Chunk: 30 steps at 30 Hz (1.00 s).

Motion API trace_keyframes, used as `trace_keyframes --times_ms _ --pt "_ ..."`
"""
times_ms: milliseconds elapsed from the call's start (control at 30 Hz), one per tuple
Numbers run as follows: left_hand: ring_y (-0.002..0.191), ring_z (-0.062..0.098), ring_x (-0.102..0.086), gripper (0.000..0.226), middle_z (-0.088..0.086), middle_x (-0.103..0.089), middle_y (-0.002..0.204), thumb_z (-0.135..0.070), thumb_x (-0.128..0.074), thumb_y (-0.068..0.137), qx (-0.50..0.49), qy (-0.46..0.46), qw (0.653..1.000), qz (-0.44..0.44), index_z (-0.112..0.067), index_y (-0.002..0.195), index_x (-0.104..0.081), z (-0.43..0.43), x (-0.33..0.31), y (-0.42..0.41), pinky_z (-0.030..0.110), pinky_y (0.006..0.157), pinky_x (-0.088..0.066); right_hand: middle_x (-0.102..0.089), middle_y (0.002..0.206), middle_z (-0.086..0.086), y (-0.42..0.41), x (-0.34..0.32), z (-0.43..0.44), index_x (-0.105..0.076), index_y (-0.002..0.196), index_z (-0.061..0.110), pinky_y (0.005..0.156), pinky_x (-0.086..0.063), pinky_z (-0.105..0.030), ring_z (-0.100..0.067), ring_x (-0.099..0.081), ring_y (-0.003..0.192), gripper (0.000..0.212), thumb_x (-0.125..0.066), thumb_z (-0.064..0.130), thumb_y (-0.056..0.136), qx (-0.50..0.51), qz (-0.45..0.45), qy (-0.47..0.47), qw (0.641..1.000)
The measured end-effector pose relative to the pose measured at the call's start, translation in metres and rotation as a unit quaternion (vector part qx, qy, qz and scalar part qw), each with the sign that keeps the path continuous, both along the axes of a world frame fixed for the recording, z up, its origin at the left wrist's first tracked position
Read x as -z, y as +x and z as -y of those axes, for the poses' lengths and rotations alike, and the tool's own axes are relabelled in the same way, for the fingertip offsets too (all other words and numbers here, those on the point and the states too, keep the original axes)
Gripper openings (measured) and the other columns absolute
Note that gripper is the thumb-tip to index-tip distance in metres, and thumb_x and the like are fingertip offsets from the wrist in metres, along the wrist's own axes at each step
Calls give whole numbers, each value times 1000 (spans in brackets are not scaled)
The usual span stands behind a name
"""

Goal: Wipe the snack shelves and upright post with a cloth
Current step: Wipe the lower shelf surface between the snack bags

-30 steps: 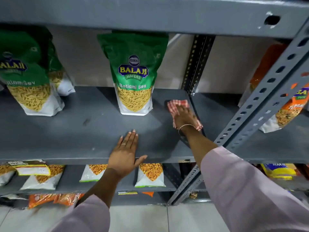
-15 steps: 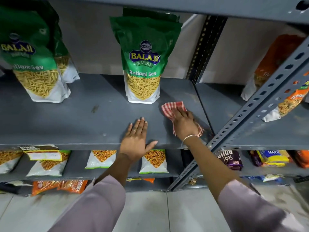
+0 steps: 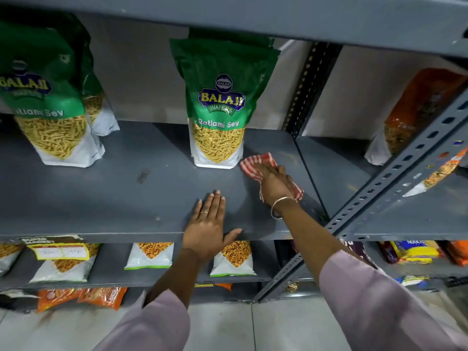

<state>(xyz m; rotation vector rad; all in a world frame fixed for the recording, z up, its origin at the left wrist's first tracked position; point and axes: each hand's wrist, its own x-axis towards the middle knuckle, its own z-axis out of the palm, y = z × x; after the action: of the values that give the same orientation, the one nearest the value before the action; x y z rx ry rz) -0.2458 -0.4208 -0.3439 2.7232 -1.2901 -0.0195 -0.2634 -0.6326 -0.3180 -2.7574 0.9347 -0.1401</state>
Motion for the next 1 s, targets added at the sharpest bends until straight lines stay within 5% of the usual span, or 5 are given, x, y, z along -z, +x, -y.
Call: trace_keyframes --times_ms 200,433,533,700,1000 --pt "143 21 11 98 10 10 157 -73 11 76 -12 26 999 27 -7 148 5 -2 -7 -2 36 114 11 -8 162 -6 32 -3 48 -12 150 37 115 -26 -55 -40 -20 142 93 -68 24 77 94 -54 43 993" --pt "144 24 -4 98 13 -5 157 -67 9 75 1 12 999 32 -4 148 -8 -1 -6 -1 36 114 6 -35 152 -11 82 -8 22 -31 146 29 114 -32 -46 -36 -33 137 80 -65 14 75 -15 6 21 1000" --pt "130 28 -43 90 17 -44 141 -65 -2 89 -1 -9 1000 2 0 133 -46 -2 -4 1 40 111 -26 -30 153 -12 95 -17 25 -29 147 25 113 -28 -46 -36 -30 139 77 -65 10 82 42 -23 21 999" --pt "121 29 -53 87 17 -52 134 -63 -6 92 4 -28 999 -29 1 126 -55 1 2 2 40 101 -27 -8 162 6 128 -9 66 -14 151 34 119 -11 -58 -28 -8 149 79 -59 26 86 -55 -90 14 994" --pt "119 30 -54 88 18 -54 132 -62 -4 92 -6 3 1000 -31 2 123 -56 0 -3 1 37 107 -18 1 163 -6 81 -9 91 -4 153 20 115 12 -59 -33 7 149 61 -21 41 99 183 -94 14 978"
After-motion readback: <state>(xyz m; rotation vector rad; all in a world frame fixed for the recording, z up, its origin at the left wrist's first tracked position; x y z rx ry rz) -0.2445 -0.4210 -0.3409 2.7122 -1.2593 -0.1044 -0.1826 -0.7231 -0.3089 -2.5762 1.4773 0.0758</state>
